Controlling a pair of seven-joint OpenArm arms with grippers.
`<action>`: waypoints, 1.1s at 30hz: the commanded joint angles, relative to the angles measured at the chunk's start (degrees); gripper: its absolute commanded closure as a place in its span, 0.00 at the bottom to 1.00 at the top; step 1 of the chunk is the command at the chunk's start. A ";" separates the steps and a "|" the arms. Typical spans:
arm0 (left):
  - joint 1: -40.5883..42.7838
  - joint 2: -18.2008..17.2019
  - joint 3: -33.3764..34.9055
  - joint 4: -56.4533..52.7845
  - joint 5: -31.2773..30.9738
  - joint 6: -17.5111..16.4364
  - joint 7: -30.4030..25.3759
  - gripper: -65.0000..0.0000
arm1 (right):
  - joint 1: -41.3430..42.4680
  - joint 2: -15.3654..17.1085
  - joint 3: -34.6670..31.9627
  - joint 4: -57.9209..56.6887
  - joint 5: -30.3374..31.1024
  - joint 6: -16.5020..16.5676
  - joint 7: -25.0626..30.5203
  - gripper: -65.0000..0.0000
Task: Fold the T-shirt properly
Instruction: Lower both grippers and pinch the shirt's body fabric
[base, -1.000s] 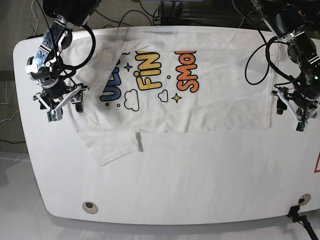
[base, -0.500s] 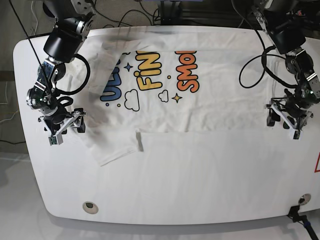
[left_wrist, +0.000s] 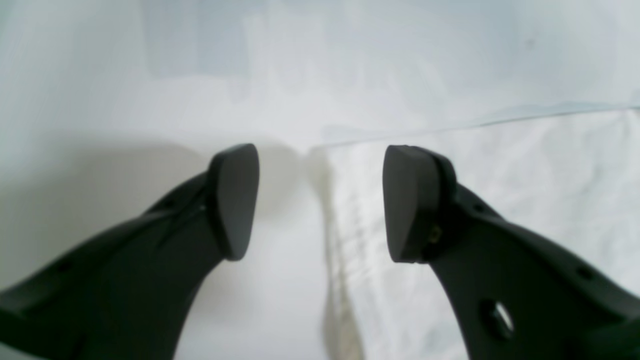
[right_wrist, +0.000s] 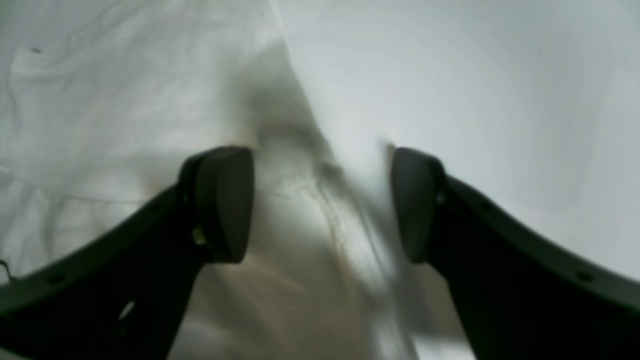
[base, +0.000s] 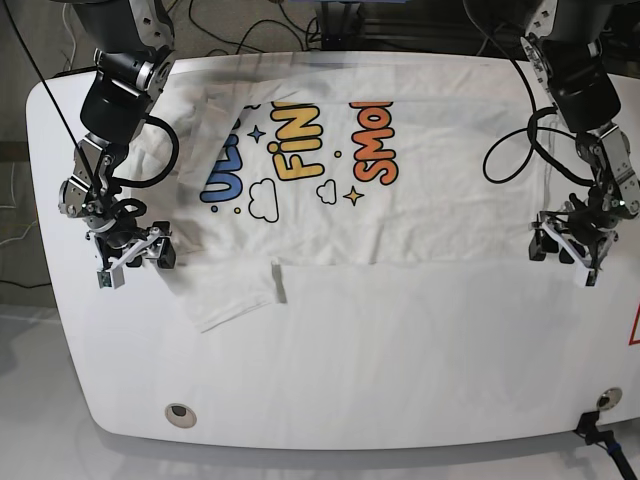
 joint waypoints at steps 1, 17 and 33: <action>-1.31 -0.97 0.11 0.82 -1.11 -0.10 -1.45 0.44 | 0.57 0.80 0.00 0.67 0.56 0.49 0.08 0.36; -2.27 -0.62 0.19 -10.87 -1.11 -0.10 -8.57 0.44 | -1.19 -0.43 -5.10 0.84 2.75 0.49 -0.80 0.36; -1.04 2.19 0.90 -13.51 -1.11 -0.10 -7.60 0.44 | -1.19 -0.43 -5.45 0.84 2.75 0.49 -0.80 0.50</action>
